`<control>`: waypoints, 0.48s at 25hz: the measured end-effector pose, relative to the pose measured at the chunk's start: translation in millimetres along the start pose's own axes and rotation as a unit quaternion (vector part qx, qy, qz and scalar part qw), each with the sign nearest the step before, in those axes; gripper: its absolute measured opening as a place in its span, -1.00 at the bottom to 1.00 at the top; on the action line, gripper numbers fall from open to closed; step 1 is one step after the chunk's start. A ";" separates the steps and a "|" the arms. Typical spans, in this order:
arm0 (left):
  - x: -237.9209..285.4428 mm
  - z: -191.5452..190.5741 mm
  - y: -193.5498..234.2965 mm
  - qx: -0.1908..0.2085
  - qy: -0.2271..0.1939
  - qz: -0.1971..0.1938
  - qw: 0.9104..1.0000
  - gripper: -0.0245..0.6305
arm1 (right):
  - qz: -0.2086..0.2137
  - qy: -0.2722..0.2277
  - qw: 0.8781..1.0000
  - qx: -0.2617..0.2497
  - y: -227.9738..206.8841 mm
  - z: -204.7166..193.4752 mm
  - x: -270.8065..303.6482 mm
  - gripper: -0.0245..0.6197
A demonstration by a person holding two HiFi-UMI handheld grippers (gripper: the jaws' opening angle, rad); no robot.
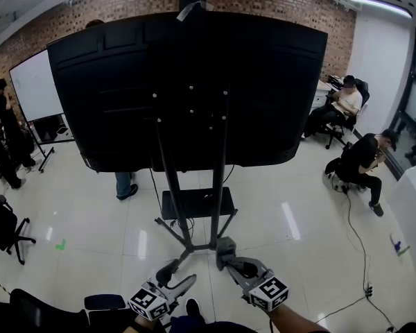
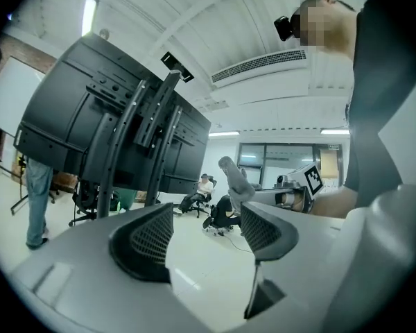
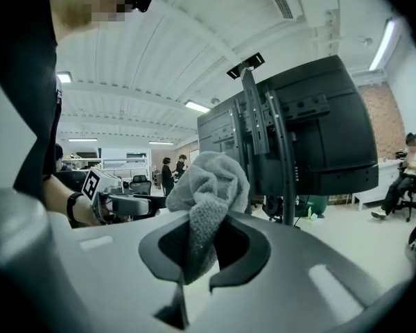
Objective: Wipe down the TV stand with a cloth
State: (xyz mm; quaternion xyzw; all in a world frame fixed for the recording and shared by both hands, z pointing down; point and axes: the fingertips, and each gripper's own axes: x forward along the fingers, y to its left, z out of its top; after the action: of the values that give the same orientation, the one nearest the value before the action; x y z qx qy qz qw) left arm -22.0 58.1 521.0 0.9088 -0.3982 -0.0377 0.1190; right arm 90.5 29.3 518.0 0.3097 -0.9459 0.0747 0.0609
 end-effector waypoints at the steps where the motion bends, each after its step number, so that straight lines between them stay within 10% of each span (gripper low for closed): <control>1: -1.7 -0.7 -12.8 -0.002 -0.004 0.004 1.000 0.08 | 0.001 -0.004 1.000 0.002 3.5 0.9 -12.3 -0.83; 12: -40.3 7.0 -100.3 0.008 -0.018 0.018 1.000 0.08 | 0.013 -0.059 0.998 0.005 48.0 22.5 -99.3 -0.84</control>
State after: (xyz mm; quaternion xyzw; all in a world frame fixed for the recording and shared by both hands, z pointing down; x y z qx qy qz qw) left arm 21.1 151.9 488.5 0.9014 -0.4170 -0.0487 0.1057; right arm 139.9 120.8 475.0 0.3018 -0.9514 0.0614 0.0025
